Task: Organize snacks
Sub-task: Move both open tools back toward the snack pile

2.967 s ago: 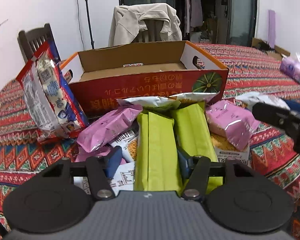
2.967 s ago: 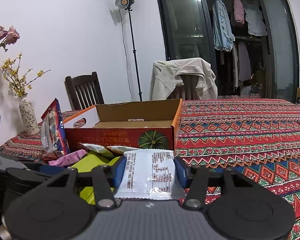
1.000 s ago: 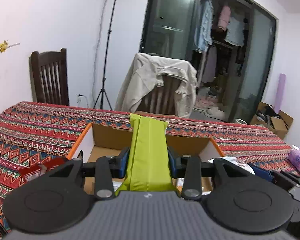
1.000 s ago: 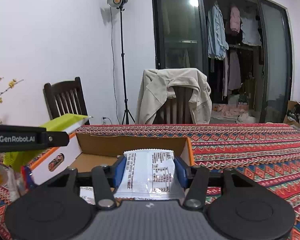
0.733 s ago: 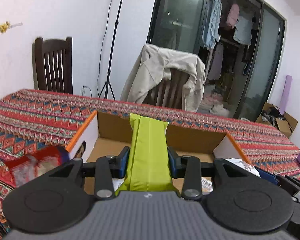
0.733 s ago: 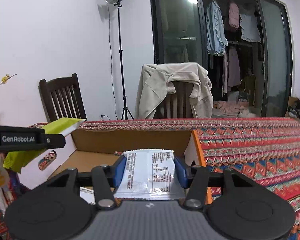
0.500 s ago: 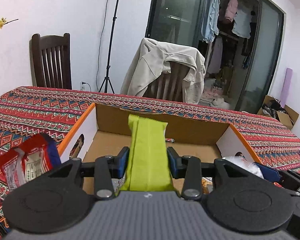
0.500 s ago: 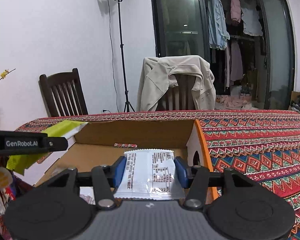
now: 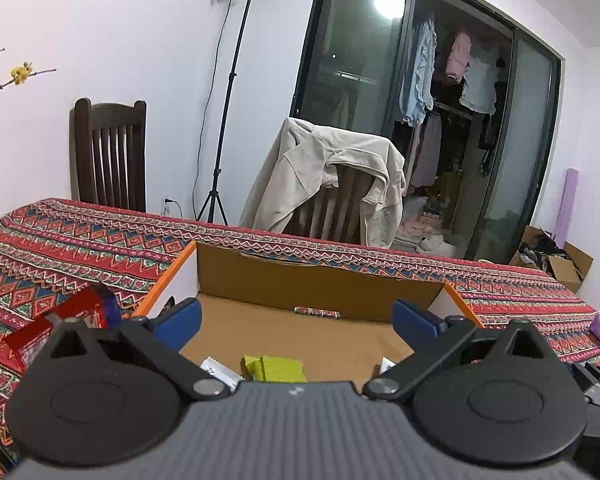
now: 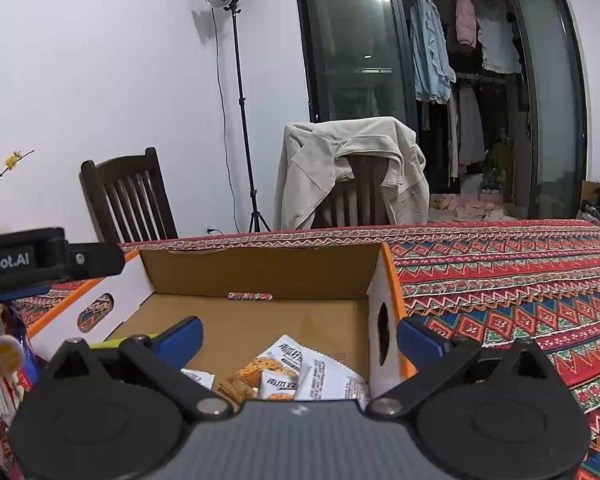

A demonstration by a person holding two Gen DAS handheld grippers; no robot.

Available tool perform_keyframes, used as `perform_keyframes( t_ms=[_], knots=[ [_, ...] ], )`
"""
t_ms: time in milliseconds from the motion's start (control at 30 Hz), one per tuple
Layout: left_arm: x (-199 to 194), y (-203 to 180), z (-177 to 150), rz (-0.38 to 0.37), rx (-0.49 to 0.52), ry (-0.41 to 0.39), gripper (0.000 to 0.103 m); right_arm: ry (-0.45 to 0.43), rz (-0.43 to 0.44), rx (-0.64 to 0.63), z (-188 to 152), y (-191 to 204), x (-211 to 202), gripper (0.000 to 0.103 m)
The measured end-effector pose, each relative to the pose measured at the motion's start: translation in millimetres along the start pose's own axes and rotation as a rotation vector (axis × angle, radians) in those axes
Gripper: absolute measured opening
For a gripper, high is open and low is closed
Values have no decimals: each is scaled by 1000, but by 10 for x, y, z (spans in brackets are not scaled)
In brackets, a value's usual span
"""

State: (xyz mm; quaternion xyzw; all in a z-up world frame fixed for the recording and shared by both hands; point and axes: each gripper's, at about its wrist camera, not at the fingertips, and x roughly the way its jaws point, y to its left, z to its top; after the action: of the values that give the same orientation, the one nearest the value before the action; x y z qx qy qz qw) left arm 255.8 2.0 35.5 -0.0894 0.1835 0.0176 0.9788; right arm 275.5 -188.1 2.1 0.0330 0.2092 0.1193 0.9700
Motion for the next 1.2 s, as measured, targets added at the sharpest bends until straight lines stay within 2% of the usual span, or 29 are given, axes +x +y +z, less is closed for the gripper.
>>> perform_keyframes(
  t_ms=[233, 400, 533, 667, 900, 1200],
  knots=[
    [-150, 2, 46, -16, -5, -30, 103, -17, -9, -15, 3, 12, -94, 103],
    [-403, -13, 136, -30, -13, -68, 103, -30, -24, -27, 34, 24, -248, 103],
    [-654, -23, 188, -81, -19, -102, 103, -34, -10, -10, 70, 6, -449, 103],
    [-823, -6, 180, -119, -1, -97, 103, -32, 6, -21, 57, 10, -679, 103],
    [-1138, 122, -27, -112, 32, -106, 103, -16, 40, -47, -136, -7, -1001, 103],
    [-1386, 412, -499, -66, 56, -44, 103, 70, 47, -46, -510, -71, -1188, 103]
  ],
)
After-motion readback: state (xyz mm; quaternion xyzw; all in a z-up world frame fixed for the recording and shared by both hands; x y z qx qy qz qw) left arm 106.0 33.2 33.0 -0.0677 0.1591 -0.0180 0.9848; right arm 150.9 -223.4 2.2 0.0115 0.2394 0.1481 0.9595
